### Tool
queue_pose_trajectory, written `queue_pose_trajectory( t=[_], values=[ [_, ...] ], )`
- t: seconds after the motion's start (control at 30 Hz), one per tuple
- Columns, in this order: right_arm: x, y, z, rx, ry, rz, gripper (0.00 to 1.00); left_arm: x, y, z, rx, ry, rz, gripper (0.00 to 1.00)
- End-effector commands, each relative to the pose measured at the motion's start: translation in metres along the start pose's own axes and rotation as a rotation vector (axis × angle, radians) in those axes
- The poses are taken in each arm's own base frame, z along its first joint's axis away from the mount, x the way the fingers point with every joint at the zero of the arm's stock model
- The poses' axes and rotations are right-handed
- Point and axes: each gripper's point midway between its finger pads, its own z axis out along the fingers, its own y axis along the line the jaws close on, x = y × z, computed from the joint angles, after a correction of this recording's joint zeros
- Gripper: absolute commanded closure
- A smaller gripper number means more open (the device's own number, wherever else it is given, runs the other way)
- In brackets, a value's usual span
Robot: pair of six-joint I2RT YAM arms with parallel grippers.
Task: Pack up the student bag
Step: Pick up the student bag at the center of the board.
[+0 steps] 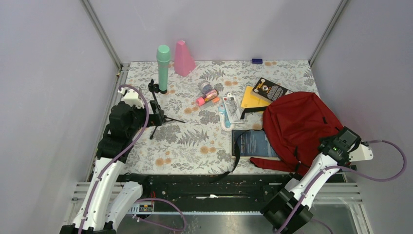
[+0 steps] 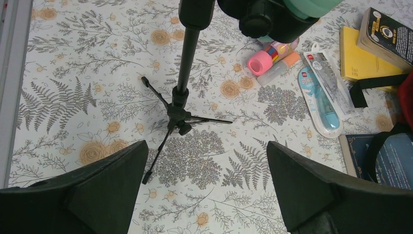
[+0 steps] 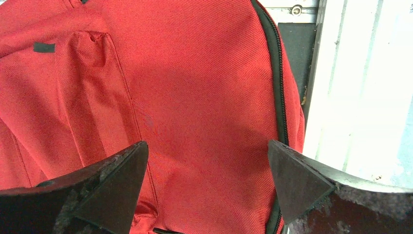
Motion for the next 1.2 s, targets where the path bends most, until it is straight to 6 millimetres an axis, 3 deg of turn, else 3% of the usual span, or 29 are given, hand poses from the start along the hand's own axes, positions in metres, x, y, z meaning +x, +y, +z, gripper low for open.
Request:
queue_pose_trajectory(
  t=[0.0, 0.37, 0.47, 0.67, 0.83, 1.0, 1.1, 1.17],
  values=[
    [-0.016, -0.012, -0.008, 0.056, -0.083, 0.032, 0.00, -0.009, -0.008, 0.002, 0.036, -0.039, -0.002, 0.01],
    [-0.028, -0.039, -0.026, 0.169, -0.169, 0.090, 0.00, -0.002, -0.017, 0.006, 0.055, -0.010, 0.023, 0.01],
    [-0.014, -0.044, -0.016, 0.182, -0.138, 0.087, 0.00, 0.001, -0.024, 0.007, 0.077, -0.002, 0.034, 0.01],
    [0.031, -0.031, 0.016, 0.129, 0.043, 0.096, 0.00, 0.003, -0.027, 0.006, 0.089, 0.003, 0.041, 0.01],
    [0.029, -0.026, 0.019, 0.116, 0.056, 0.072, 0.02, 0.002, -0.025, 0.005, 0.076, 0.001, 0.043, 0.01],
    [0.015, -0.017, 0.013, 0.045, -0.018, 0.070, 0.38, 0.002, -0.026, 0.005, 0.079, 0.004, 0.041, 0.01],
    [0.009, -0.008, 0.008, -0.025, -0.062, 0.071, 0.80, 0.001, -0.026, 0.004, 0.082, 0.000, 0.041, 0.01],
    [0.005, 0.002, 0.002, -0.085, -0.071, 0.071, 0.99, 0.000, -0.026, 0.002, 0.080, -0.008, 0.041, 0.01]
  ],
)
